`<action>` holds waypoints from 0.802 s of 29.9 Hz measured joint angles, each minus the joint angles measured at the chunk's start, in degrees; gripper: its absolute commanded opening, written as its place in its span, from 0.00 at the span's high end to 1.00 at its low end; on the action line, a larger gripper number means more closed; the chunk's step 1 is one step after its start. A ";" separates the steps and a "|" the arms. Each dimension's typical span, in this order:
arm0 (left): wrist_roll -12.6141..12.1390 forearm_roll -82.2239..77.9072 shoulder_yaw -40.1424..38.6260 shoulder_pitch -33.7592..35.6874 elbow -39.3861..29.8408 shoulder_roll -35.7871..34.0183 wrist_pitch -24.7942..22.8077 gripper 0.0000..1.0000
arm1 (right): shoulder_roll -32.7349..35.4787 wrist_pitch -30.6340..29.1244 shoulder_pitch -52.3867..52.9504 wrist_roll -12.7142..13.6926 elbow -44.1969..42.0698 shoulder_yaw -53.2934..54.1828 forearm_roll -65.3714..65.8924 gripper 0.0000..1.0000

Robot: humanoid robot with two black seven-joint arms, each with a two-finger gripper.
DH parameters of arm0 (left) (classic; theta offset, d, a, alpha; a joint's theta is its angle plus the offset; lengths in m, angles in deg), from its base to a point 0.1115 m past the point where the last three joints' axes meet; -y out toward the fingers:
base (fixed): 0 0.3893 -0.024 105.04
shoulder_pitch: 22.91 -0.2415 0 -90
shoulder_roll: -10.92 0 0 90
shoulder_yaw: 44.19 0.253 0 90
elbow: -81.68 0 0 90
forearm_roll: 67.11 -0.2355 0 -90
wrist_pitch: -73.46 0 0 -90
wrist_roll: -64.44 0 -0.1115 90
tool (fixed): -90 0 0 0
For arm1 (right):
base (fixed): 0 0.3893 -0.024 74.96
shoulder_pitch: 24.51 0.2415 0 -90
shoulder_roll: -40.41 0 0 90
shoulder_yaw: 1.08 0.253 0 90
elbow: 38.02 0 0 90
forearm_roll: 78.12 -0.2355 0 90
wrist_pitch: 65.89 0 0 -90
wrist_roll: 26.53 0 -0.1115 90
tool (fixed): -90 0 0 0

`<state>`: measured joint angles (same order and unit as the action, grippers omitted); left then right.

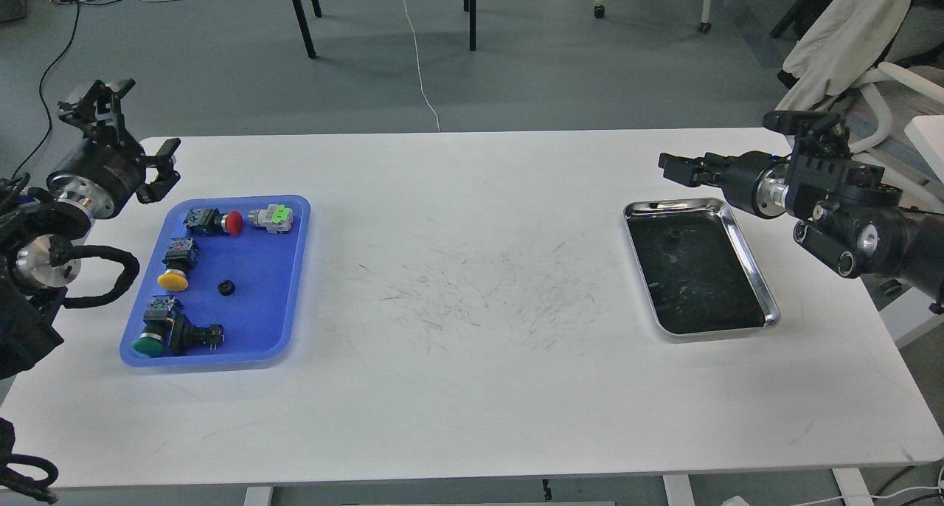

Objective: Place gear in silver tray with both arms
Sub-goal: 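Retract the right arm up away from the silver tray, then reach the left gripper into the blue tray toward another part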

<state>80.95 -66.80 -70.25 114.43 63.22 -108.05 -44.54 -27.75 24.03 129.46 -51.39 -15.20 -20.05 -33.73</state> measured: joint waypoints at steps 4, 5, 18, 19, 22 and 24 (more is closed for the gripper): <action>0.29 -0.14 4.52 0.00 -1.91 -2.76 0.00 0.02 | 1.33 -0.03 -2.56 0.00 0.53 8.36 -8.23 0.07; 0.35 -0.26 5.25 0.03 -2.35 -3.17 0.00 0.02 | 1.51 0.00 -3.19 0.00 0.56 10.54 -10.11 0.07; 5.36 -13.18 8.65 -0.16 -16.38 -13.72 0.01 0.02 | 3.80 0.17 -10.05 -0.01 1.05 32.14 -25.26 0.06; 5.86 -14.29 8.63 -0.19 -18.52 -14.79 0.00 0.02 | 3.80 0.17 -10.55 -0.01 1.05 33.02 -26.47 0.06; 7.72 -18.16 8.44 -0.38 -27.37 -18.68 0.00 0.02 | 3.65 0.25 -11.83 -0.07 1.09 34.41 -28.40 0.06; 8.68 -21.63 8.02 -0.53 -34.08 -21.45 -0.02 0.02 | 3.40 0.48 -12.62 -0.16 1.27 34.69 -28.71 0.06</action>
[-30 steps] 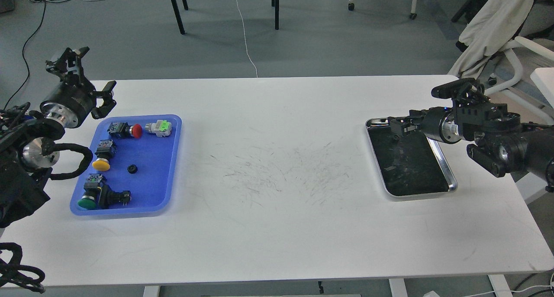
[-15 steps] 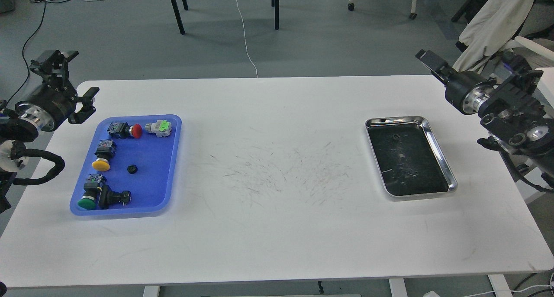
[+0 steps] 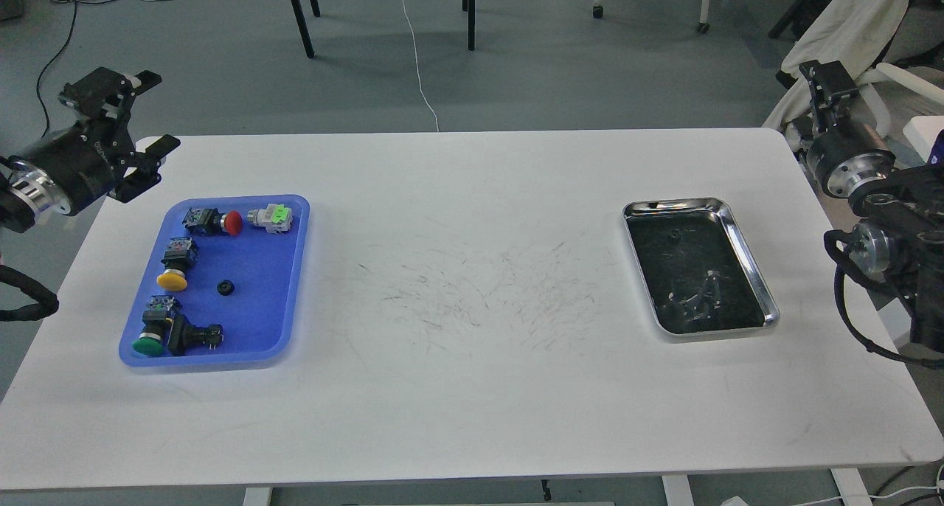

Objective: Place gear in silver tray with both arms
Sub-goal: 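Reach the left gripper into the blue tray toward another part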

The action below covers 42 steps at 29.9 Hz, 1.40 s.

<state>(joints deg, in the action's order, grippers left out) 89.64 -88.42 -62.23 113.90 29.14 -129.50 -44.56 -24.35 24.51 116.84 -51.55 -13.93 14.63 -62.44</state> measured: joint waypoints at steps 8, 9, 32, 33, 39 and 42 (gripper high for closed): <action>0.84 -16.21 -0.17 -1.08 -12.38 -2.09 0.01 0.02 | 0.28 0.22 -2.44 -0.29 2.90 5.09 -0.14 0.05; 0.92 -18.62 -0.17 -1.20 -12.68 -1.96 0.02 0.03 | 0.36 0.22 -2.95 -0.30 3.70 6.36 -0.15 0.05; 2.81 -43.50 2.24 -6.19 -12.27 -3.45 7.37 0.02 | 3.16 5.31 -9.50 -0.49 19.32 19.27 -0.13 0.04; 2.81 -47.02 2.02 -6.17 -12.50 -3.49 7.73 0.02 | 3.16 5.31 -9.60 -0.50 19.32 19.41 -0.13 0.04; 2.81 -56.88 2.20 -5.90 -12.82 -3.12 10.60 0.03 | 3.16 5.21 -9.76 -0.56 19.35 19.62 -0.12 0.04; 2.81 -63.76 2.29 -5.78 -12.77 -3.04 12.93 0.05 | 3.16 5.12 -9.77 -0.56 19.35 19.61 -0.12 0.04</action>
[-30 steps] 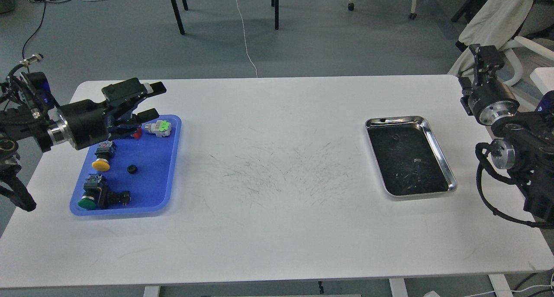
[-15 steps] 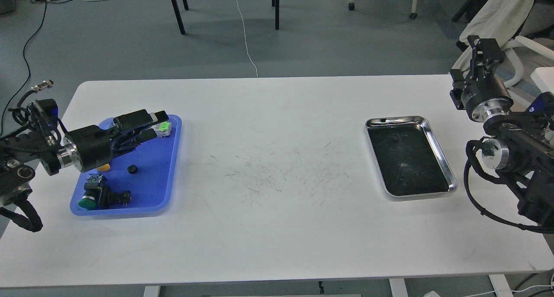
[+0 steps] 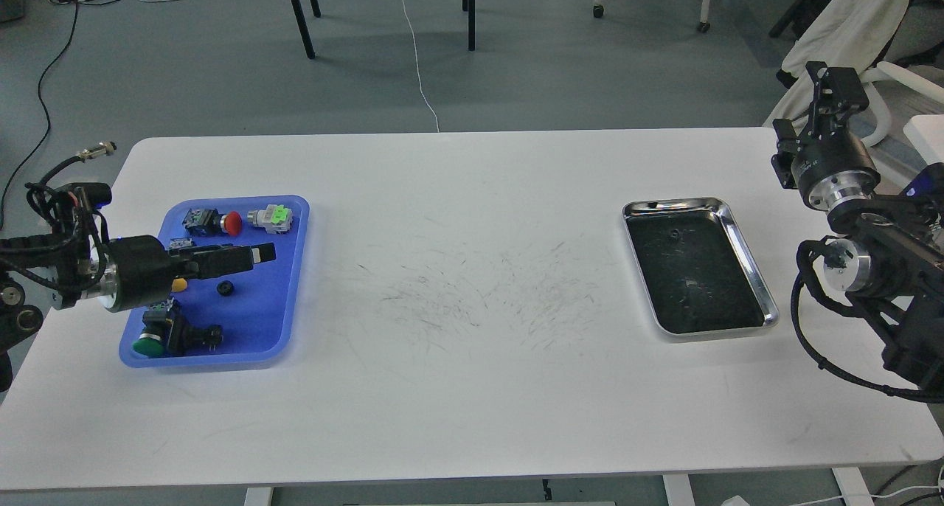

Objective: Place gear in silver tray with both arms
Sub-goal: 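Reach the left gripper into the blue tray toward another part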

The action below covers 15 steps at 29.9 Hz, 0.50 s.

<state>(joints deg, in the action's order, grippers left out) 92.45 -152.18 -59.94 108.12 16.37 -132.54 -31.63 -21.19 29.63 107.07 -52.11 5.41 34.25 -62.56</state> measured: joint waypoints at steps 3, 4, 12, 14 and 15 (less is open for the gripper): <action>0.00 -8.24 0.11 -0.33 0.89 0.43 4.01 0.06 | 0.00 -0.05 0.00 0.00 -0.03 -0.13 0.00 0.04; 0.00 -10.53 0.14 -0.38 1.49 0.88 5.01 0.06 | 0.00 -0.06 0.00 0.00 -0.03 -0.14 0.00 0.04; 0.00 -17.48 0.24 -0.24 8.60 4.86 7.39 0.13 | 0.03 -0.08 0.00 0.00 -0.03 -0.26 0.00 0.04; 0.00 -18.30 0.29 -0.32 9.42 5.69 7.90 0.17 | 0.18 -0.08 0.00 0.00 -0.06 -0.27 0.00 0.04; 0.00 -18.82 0.36 -0.42 9.72 5.98 8.11 0.19 | 0.27 -0.07 0.00 0.00 -0.09 -0.27 0.00 0.04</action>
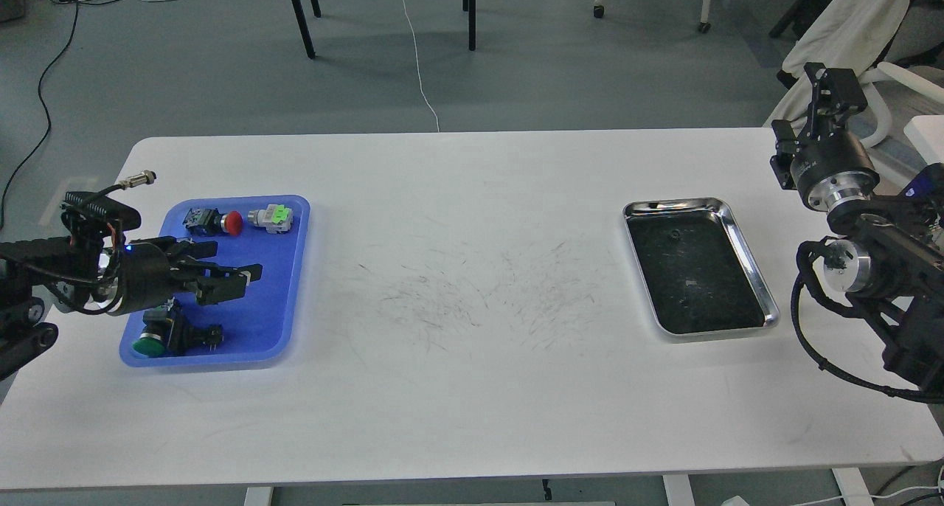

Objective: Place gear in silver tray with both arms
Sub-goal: 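Reach the left gripper into the blue tray toward another part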

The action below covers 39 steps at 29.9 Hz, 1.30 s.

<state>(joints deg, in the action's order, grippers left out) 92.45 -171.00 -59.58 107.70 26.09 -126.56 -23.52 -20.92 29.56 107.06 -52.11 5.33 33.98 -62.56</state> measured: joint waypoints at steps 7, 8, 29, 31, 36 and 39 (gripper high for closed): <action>0.00 -2.03 5.13 -0.02 5.95 2.15 4.19 0.22 | 0.07 -0.01 0.00 0.00 -0.01 0.00 0.00 0.04; 0.00 -2.04 5.84 0.07 6.56 2.54 4.97 0.22 | 0.07 -0.01 0.00 0.00 -0.01 0.00 0.00 0.04; -0.02 -1.62 7.48 -0.16 11.28 5.97 7.15 0.41 | 0.07 0.09 -0.09 0.00 -0.01 -0.27 0.18 0.04; -0.02 -1.76 7.51 -0.16 11.69 6.15 7.40 0.43 | 0.07 0.09 -0.08 0.00 -0.02 -0.27 0.18 0.04; -0.04 -1.62 9.64 -0.14 13.20 6.35 8.82 0.45 | 0.07 0.09 -0.09 0.00 -0.05 -0.28 0.18 0.04; -0.01 -1.43 11.23 -0.14 14.35 6.75 10.27 0.45 | 0.07 0.09 -0.10 0.00 0.03 -0.29 0.19 0.04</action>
<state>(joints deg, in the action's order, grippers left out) 92.44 -172.43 -48.35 107.56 40.44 -119.81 -13.25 -20.85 29.65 106.96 -52.11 5.36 33.70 -62.37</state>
